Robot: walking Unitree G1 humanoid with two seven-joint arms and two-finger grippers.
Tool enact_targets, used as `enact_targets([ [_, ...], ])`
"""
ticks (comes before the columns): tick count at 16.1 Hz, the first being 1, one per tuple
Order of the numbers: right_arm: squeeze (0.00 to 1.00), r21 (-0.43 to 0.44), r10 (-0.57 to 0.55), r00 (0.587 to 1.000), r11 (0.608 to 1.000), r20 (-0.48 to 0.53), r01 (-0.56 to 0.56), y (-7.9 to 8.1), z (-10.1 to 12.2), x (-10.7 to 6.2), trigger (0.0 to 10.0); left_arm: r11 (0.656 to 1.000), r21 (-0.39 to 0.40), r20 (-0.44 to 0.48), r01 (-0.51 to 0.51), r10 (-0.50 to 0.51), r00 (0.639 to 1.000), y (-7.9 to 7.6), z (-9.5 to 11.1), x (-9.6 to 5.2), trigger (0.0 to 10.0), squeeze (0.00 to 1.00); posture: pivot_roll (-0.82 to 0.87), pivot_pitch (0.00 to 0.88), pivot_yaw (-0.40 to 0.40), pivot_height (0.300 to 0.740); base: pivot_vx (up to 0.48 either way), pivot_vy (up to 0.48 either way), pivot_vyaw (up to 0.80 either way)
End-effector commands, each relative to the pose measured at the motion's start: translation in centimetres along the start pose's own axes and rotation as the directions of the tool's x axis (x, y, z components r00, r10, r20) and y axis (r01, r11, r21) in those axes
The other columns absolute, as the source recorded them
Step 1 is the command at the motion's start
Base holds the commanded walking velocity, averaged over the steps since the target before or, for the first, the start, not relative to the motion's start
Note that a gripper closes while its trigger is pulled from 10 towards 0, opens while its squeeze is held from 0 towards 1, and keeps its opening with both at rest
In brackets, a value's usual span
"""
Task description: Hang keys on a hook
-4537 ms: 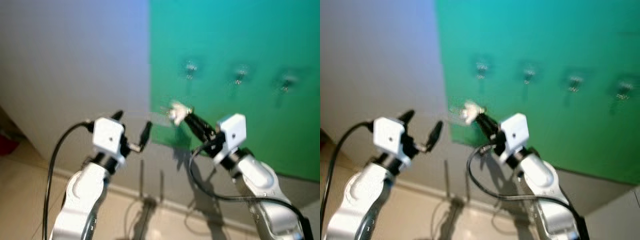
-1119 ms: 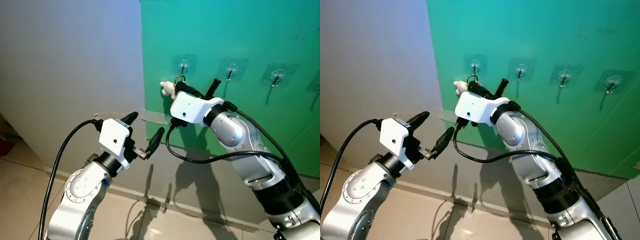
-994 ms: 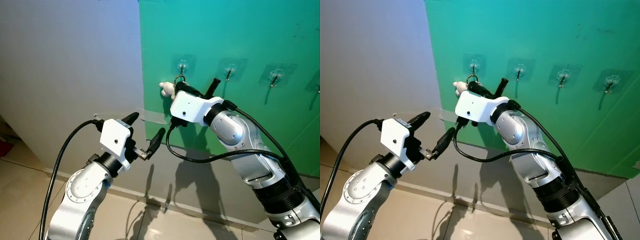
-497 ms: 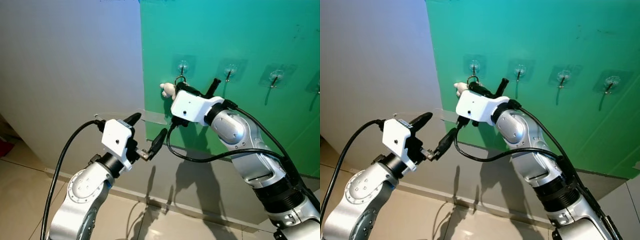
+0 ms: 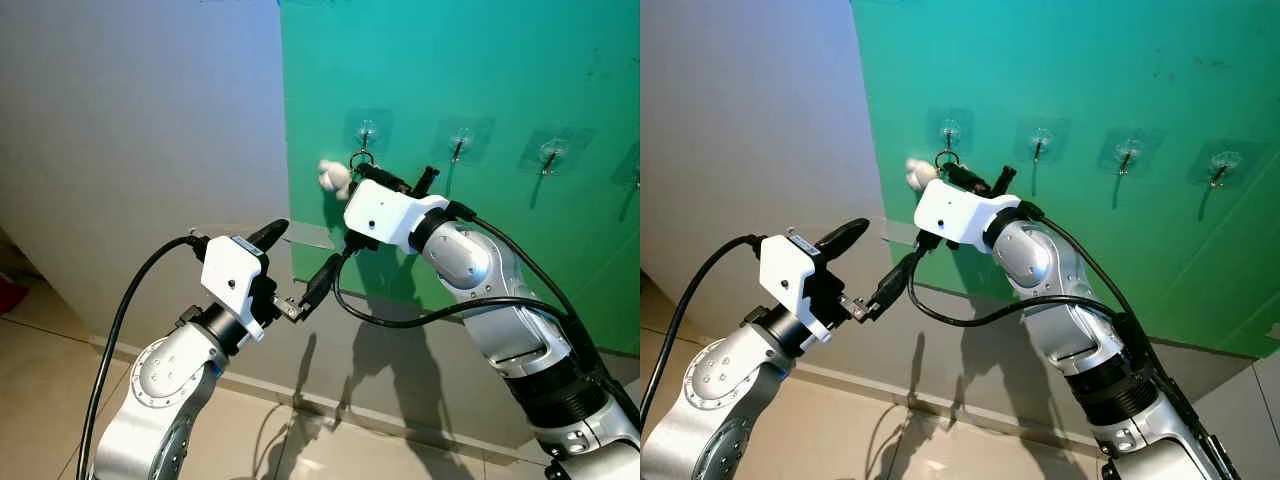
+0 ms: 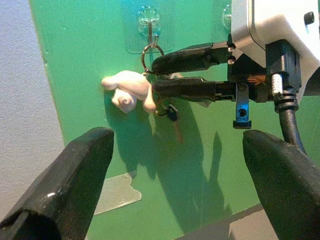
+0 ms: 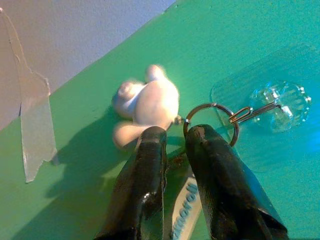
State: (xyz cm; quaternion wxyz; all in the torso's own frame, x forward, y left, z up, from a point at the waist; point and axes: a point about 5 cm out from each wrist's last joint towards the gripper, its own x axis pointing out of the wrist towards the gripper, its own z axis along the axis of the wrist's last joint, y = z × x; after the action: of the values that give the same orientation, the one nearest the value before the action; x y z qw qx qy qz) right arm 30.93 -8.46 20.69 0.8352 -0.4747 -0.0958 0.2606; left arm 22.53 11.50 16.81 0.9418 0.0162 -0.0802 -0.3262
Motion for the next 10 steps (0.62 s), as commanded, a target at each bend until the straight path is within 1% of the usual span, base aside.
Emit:
enact_targets([
  [1, 1.00, 0.044, 0.004, 1.000, 0.999, 0.004, -0.005, 0.2, 0.0, -0.2, 10.0, 1.000, 0.016, 0.027, 0.020, -0.020, 0.999, -0.3, 0.6, 0.0, 10.0, 0.00, 0.06, 0.000, 0.000, 0.740, 0.000, 0.000, 0.00],
  [2, 0.00, 0.061, -0.016, 0.999, 0.998, 0.033, 0.014, 0.0, 0.3, -0.6, 10.0, 1.000, 0.016, 0.024, 0.020, -0.020, 1.000, -0.3, 0.5, -0.1, 10.0, 0.00, 0.06, 0.000, 0.000, 0.740, 0.000, 0.000, 0.00],
  [3, 0.00, 0.101, -0.051, 0.997, 0.994, 0.052, 0.045, -0.2, 0.5, -1.1, 10.0, 1.000, 0.016, 0.017, 0.017, -0.017, 1.000, -0.3, 0.4, -0.2, 10.0, 0.00, 0.06, 0.000, 0.000, 0.740, 0.000, 0.000, 0.00],
  [5, 0.00, 0.113, -0.116, 0.989, 0.988, 0.091, 0.105, -0.4, 0.7, -2.6, 10.0, 1.000, 0.016, -0.001, 0.009, -0.009, 1.000, -0.2, 0.1, -0.5, 10.0, 0.00, 0.06, 0.000, 0.004, 0.740, 0.000, 0.000, 0.00],
  [7, 0.00, 0.135, -0.238, 0.960, 0.966, 0.147, 0.219, -1.1, 1.1, -3.8, 10.0, 1.000, 0.018, -0.014, 0.005, -0.005, 1.000, -0.1, -0.1, -0.8, 10.0, 0.00, 0.06, 0.000, 0.007, 0.740, 0.000, 0.000, 0.00],
  [9, 0.00, 0.119, -0.325, 0.932, 0.944, 0.161, 0.309, -1.5, 1.1, -5.1, 10.0, 1.000, 0.022, -0.025, -0.004, 0.005, 1.000, 0.1, -0.3, -0.9, 10.0, 0.00, 0.05, 0.000, 0.013, 0.740, 0.000, 0.000, 0.00],
  [10, 0.00, 0.177, -0.378, 0.914, 0.919, 0.149, 0.351, -1.5, 0.6, -5.9, 10.0, 1.000, 0.025, -0.037, -0.015, 0.016, 0.999, 0.2, -0.6, -1.0, 10.0, 0.00, 0.05, 0.000, 0.014, 0.740, 0.000, 0.000, 0.00],
])
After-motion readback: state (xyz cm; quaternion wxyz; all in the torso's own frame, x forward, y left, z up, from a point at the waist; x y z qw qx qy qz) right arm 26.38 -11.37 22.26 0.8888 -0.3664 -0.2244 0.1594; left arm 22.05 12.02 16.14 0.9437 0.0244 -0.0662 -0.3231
